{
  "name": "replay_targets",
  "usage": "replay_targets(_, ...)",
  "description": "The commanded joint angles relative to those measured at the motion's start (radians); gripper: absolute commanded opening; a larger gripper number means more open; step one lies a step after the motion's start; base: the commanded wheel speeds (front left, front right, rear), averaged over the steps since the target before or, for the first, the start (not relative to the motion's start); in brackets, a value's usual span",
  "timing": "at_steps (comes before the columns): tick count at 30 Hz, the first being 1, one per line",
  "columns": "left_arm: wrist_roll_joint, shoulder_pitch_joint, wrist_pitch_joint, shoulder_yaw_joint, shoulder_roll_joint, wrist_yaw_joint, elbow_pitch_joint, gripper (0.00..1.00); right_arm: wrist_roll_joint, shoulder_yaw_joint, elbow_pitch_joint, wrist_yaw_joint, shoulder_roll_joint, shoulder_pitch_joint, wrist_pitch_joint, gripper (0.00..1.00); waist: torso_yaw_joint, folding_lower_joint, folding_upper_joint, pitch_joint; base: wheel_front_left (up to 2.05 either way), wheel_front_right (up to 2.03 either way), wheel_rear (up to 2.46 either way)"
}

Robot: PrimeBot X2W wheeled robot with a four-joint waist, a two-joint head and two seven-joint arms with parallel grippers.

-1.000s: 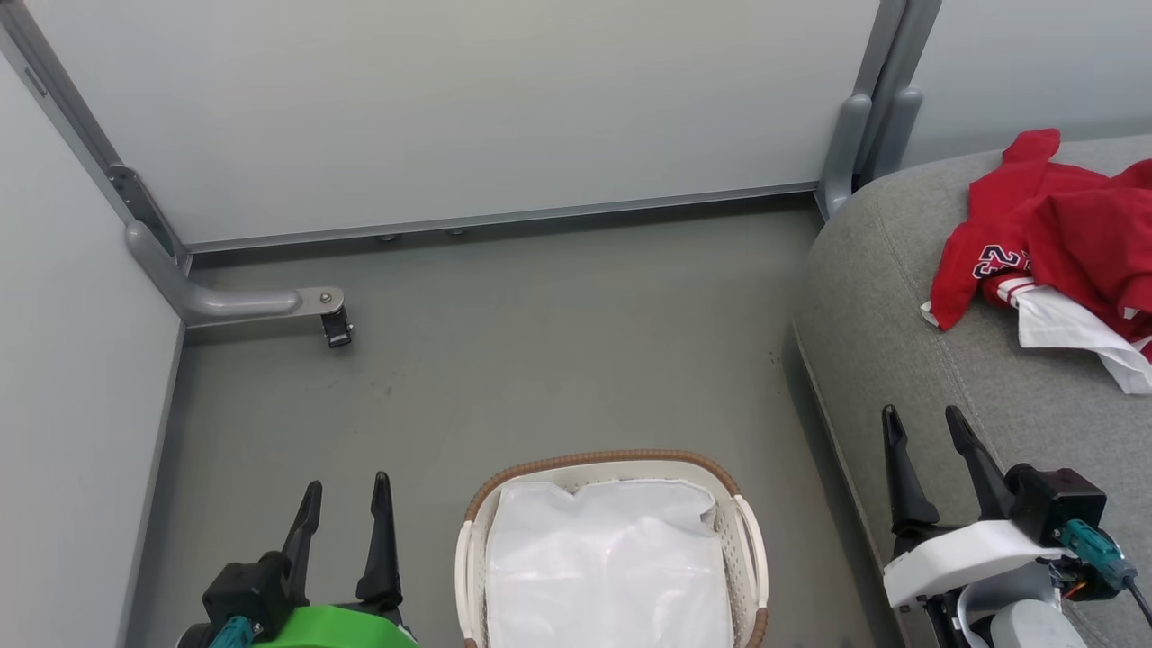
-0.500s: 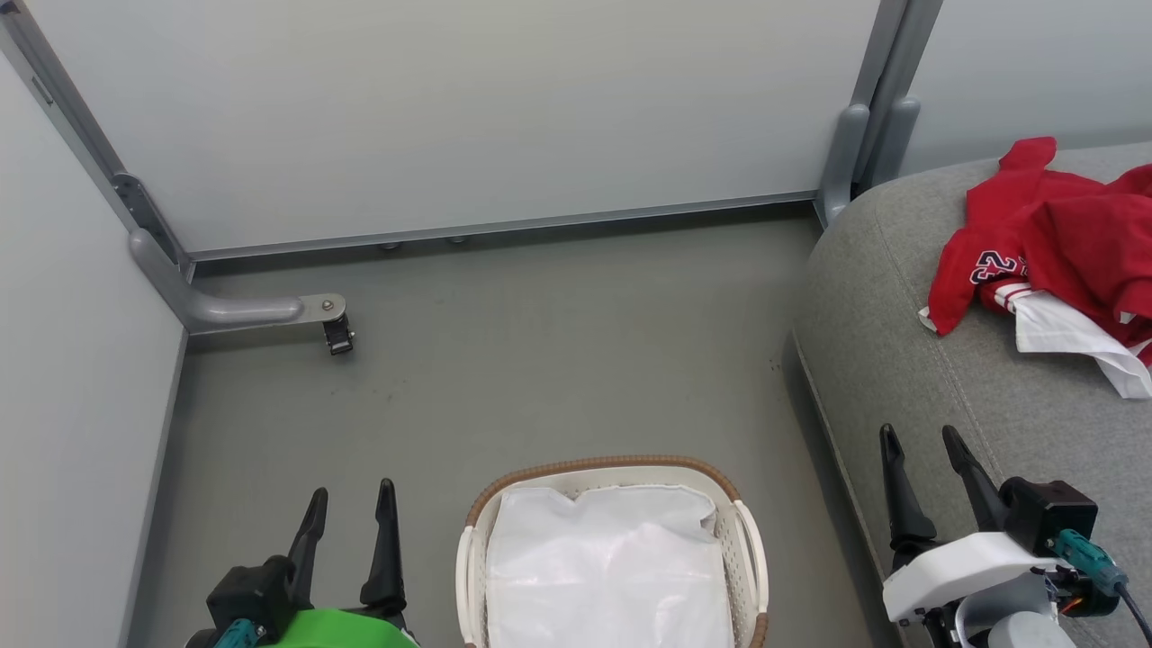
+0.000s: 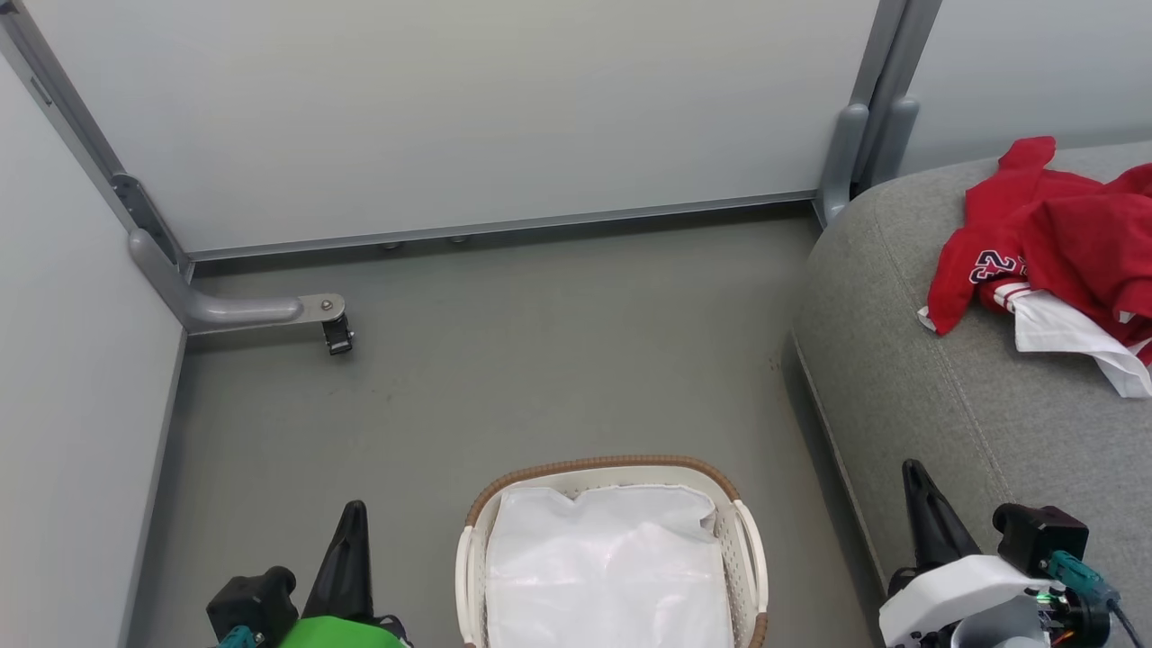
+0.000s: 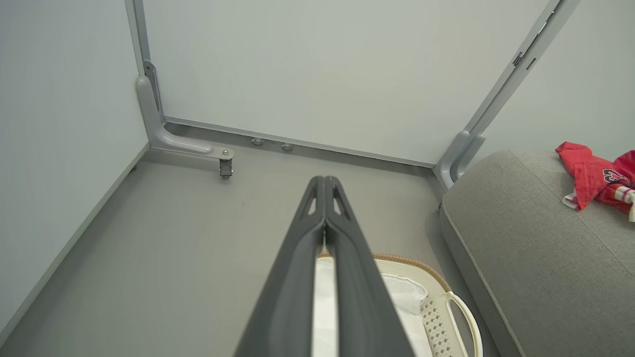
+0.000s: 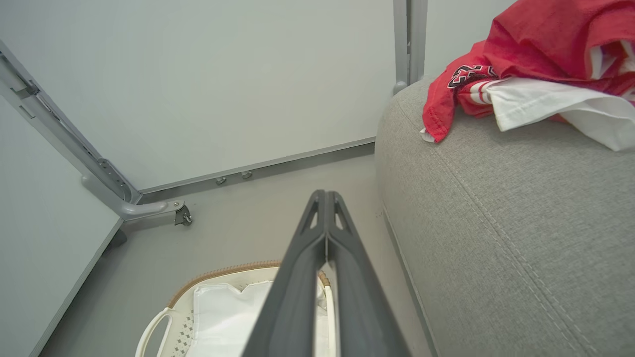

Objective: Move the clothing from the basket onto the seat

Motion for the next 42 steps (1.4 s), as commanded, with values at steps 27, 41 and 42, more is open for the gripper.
replay_targets(27,-0.433,-0.055,0.117,0.086,0.010,-0.023,-0.030,0.00,0.456,-0.035,-0.046,0.000,-0.008,-0.032,0.124,0.00,-0.006,0.0001,0.0000,-0.002,0.00,0.00,0.00)
replay_targets(41,-0.598,-0.075,0.166,0.121,0.012,-0.032,-0.037,0.00,0.632,-0.048,-0.057,0.000,-0.010,-0.042,0.173,0.00,-0.009,0.0001,0.0000,-0.002,0.00,0.00,0.00)
replay_targets(42,-0.610,-0.077,0.169,0.123,0.012,-0.032,-0.038,0.00,0.645,-0.049,-0.058,0.000,-0.010,-0.042,0.177,0.00,-0.009,0.0001,0.0000,-0.002,0.00,0.00,0.00)
